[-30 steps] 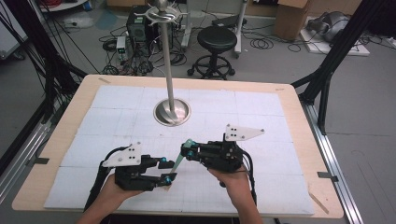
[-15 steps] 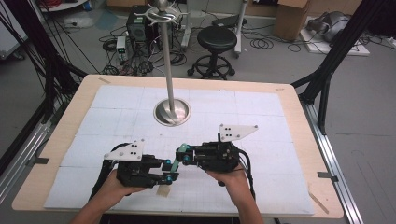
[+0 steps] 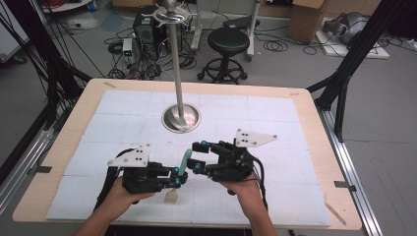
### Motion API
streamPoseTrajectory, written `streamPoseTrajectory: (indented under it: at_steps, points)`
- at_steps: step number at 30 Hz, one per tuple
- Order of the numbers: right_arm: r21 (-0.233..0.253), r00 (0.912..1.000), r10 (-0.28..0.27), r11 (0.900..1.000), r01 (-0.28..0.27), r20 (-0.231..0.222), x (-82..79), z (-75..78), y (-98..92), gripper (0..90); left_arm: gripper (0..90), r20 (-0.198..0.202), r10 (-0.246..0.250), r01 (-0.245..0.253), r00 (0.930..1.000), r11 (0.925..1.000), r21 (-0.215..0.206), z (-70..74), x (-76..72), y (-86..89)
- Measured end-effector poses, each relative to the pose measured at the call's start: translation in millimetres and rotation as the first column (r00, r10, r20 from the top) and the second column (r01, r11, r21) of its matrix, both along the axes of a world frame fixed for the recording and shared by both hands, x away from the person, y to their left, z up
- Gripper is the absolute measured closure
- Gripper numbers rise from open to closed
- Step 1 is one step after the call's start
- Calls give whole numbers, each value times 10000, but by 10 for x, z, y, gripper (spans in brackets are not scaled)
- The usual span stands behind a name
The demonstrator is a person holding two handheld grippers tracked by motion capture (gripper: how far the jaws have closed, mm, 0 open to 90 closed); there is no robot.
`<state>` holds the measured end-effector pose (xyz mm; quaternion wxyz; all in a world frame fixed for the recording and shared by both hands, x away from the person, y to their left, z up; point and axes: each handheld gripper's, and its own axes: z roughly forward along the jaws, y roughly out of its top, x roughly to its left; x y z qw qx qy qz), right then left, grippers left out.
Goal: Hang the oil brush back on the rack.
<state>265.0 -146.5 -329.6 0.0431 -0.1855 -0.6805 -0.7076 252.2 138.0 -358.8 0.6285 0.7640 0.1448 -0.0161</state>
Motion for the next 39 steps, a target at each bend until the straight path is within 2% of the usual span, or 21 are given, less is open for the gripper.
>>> streamPoseTrajectory:
  at_steps: [2, 4, 6, 8, 9, 13, 15, 19, 21, 23, 25, 27, 28, 29, 34, 37, 39]
  points:
    - [271, 9958, -868, 9959, 860, 277, -45, 12, -107, 299, 842, 71, 313, -313, 9995, 9995, 80, 27, 40, 39]
    - [274, 9854, -1676, 9856, 1668, 295, -103, 11, -226, 247, 842, 95, 615, -615, 9981, 9981, 86, 62, 88, 73]
    - [116, 9669, -2506, 9681, 2503, 474, -166, -16, -348, 198, 842, 110, 957, -957, 9954, 9954, 8, 106, 148, 107]
    - [-63, 9443, -3256, 9453, 3262, 477, -231, -63, -479, 186, 842, 214, 1354, -1354, 9906, 9908, 14, 185, 220, 138]
    - [-143, 9293, -3654, 9303, 3666, 534, -263, -105, -558, 174, 842, 283, 1509, -1509, 9881, 9885, -13, 219, 243, 145]
    - [-548, 8935, -4481, 8918, 4491, 304, -358, -233, -770, 171, 842, 420, 2183, -2179, 9750, 9759, -138, 416, 381, 169]
    - [-855, 8715, -4886, 8673, 4905, 427, -401, -302, -851, 170, 842, 499, 2380, -2368, 9700, 9711, -295, 507, 454, 176]
    - [-1456, 8426, -5363, 8307, 5373, 494, -457, -380, -958, 171, 842, 556, 2664, -2613, 9623, 9616, -843, 627, 587, 197]
    - [-1643, 8276, -5584, 8125, 5594, 562, -493, -383, -1001, 171, 842, 516, 2863, -2813, 9568, 9557, -862, 664, 656, 199]
    - [-1952, 8111, -5782, 7885, 5832, 876, -529, -394, -1046, 171, 841, 498, 3074, -3033, 9503, 9499, -756, 702, 723, 199]
    - [-2187, 8023, -5880, 7735, 5949, 1029, -544, -414, -1071, 171, 841, 466, 3250, -3212, 9446, 9441, -735, 740, 784, 193]
    - [-2409, 7994, -5907, 7645, 5979, 1095, -544, -435, -1089, 172, 842, 500, 3446, -3414, 9374, 9377, -640, 790, 845, 182]
    - [-2499, 8008, -5892, 7636, 5954, 1077, -544, -443, -1094, 172, 842, 509, 3534, -3501, 9341, 9346, -631, 823, 874, 173]
    - [-2533, 7977, -5939, 7598, 5988, 1045, -541, -451, -1097, 172, 842, 551, 3596, -3562, 9315, 9323, -627, 860, 902, 162]
    - [-2644, 8037, -5874, 7635, 5892, 948, -502, -494, -1087, 174, 841, 800, 3765, -3729, 9229, 9261, -569, 1055, 1017, 78]
    - [-2753, 8055, -5855, 7625, 5855, 913, -492, -510, -1071, 174, 841, 1062, 3786, -3762, 9194, 9255, -427, 1182, 1072, -2]
    - [-2788, 8046, -5853, 7598, 5873, 999, -491, -511, -1066, 174, 841, 1204, 3859, -3832, 9147, 9225, -459, 1266, 1106, -48]
